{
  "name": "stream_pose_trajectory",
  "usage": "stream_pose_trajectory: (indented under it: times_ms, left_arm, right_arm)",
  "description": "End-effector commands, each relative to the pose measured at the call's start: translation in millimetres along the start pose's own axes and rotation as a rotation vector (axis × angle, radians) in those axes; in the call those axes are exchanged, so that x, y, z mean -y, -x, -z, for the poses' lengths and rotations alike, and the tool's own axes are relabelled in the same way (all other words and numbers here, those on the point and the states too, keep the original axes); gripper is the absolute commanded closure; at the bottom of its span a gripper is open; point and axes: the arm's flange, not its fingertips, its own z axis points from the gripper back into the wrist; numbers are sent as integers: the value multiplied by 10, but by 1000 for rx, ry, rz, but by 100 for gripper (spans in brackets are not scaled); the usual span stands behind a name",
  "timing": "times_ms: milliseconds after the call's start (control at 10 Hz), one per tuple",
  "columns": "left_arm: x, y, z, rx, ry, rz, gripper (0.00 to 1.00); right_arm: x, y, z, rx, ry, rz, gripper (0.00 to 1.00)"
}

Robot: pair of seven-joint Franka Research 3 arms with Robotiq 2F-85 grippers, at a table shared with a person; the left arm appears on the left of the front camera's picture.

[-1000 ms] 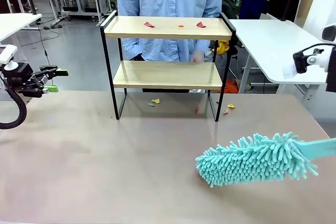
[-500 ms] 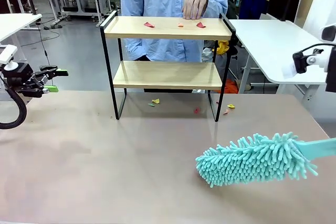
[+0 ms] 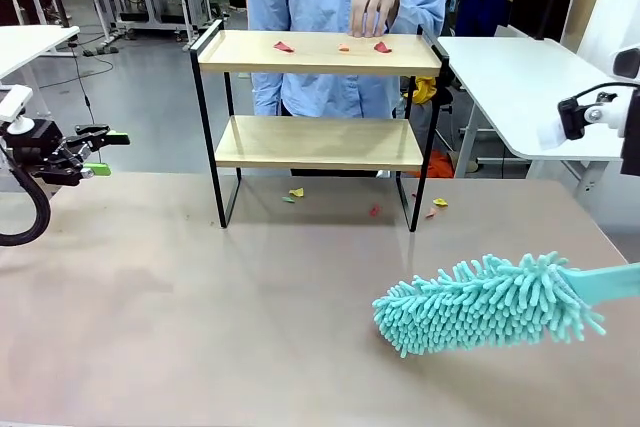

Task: Clean the shelf.
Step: Clean the specific section of the Shelf indicated by the human with the Duster.

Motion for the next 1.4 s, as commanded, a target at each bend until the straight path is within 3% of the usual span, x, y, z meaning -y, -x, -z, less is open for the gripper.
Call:
stream_pose_trajectory:
  times_ms: [0, 500, 700, 1000, 1200, 1300]
  left_arm:
    - [-1, -37, 6, 0, 4, 4, 0]
    - [-1, -37, 6, 0, 4, 4, 0]
    - [-1, -37, 6, 0, 4, 4, 0]
    - [-1, -37, 6, 0, 4, 4, 0]
    - [-1, -37, 6, 0, 4, 4, 0]
    - [-1, -37, 6, 0, 4, 4, 0]
  right_arm:
    - [-10, -28, -37, 17, -2, -3, 87]
    - [0, 0, 0, 0, 0, 0, 87]
    - [-302, -152, -402, 199, -50, 2, 87]
    - [-880, -340, -992, 363, -65, 16, 87]
    - [-1399, -591, -1382, 482, -173, 244, 87]
    - [-1590, -756, -1532, 534, -203, 284, 87]
